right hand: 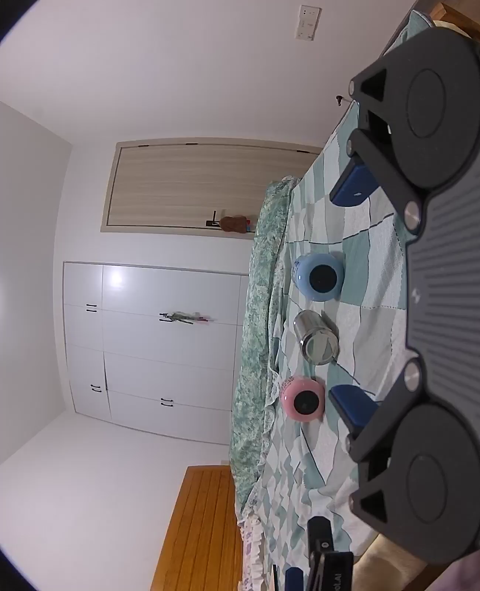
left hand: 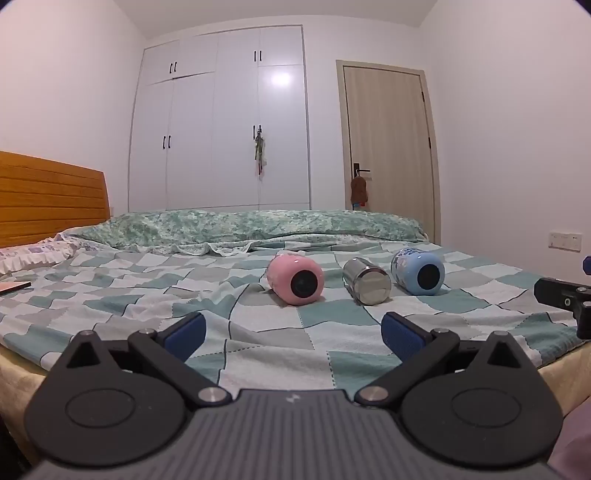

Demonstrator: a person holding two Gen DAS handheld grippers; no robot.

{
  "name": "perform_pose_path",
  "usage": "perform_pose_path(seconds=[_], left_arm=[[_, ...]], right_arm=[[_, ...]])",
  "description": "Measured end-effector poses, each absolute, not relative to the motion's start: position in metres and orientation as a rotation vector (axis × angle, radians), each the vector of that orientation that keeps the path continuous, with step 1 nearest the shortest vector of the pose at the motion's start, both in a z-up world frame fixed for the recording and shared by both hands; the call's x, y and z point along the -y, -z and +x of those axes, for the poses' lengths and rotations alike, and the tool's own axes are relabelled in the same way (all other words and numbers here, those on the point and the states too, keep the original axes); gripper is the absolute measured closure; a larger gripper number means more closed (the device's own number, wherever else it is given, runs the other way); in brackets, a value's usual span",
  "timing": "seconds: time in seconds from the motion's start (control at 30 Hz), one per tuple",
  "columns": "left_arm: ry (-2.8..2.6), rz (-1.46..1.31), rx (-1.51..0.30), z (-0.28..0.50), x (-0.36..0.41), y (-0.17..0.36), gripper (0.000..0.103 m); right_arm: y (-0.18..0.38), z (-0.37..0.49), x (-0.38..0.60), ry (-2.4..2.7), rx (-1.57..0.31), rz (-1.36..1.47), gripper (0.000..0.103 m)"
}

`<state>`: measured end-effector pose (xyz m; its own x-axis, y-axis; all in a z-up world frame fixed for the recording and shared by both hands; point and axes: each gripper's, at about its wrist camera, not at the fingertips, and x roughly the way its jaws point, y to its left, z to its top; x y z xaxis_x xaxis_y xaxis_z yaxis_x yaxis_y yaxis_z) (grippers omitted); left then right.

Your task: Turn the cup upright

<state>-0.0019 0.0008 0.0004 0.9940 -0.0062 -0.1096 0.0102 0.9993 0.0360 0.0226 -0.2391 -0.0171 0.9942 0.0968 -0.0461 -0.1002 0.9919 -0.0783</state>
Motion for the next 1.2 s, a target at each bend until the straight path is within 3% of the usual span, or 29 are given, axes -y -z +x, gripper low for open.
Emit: perform_pose_path(seconds=[1.2], left_arm=[[0.035, 0.040, -0.123, -0.0044, 0.0032, -0.0021, 0.000]], right_arm=[[0.0174, 0.0235, 0.2385, -0.098, -0.044, -0.080, 0.000]])
